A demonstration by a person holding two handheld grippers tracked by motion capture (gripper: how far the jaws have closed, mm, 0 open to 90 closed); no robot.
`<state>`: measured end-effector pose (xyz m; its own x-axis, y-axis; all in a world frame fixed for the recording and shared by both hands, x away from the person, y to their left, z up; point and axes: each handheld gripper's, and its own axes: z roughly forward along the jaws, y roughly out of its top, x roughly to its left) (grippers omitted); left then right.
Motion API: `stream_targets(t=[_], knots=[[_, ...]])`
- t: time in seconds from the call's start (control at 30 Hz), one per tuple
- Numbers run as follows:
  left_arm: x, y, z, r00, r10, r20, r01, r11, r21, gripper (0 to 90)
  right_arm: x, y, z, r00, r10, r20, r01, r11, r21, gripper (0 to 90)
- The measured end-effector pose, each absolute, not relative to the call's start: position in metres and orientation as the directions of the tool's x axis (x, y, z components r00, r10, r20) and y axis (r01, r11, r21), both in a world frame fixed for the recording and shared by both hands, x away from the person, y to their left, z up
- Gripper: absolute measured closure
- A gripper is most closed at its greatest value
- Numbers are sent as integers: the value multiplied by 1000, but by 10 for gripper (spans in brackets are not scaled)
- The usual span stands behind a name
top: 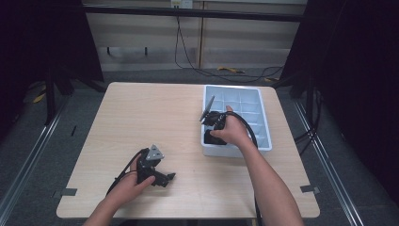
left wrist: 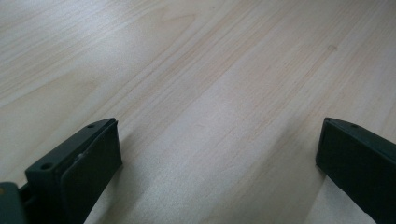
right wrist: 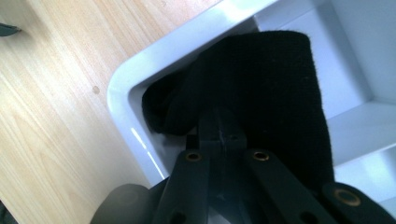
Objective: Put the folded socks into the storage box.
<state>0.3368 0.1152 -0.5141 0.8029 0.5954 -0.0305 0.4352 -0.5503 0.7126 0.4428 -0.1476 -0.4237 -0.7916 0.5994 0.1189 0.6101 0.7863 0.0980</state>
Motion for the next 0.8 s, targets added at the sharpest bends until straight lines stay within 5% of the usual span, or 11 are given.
stream_targets(t=[0.3,0.8], knots=[[337,115,-514,803,595,-30,435,-550,713,0,442,-147,-425,-795,595,121,606,789,99,892],[337,115,-514,801,597,-32,437,-548,714,0,440,-157,-371,-804,594,42,594,795,127,884]])
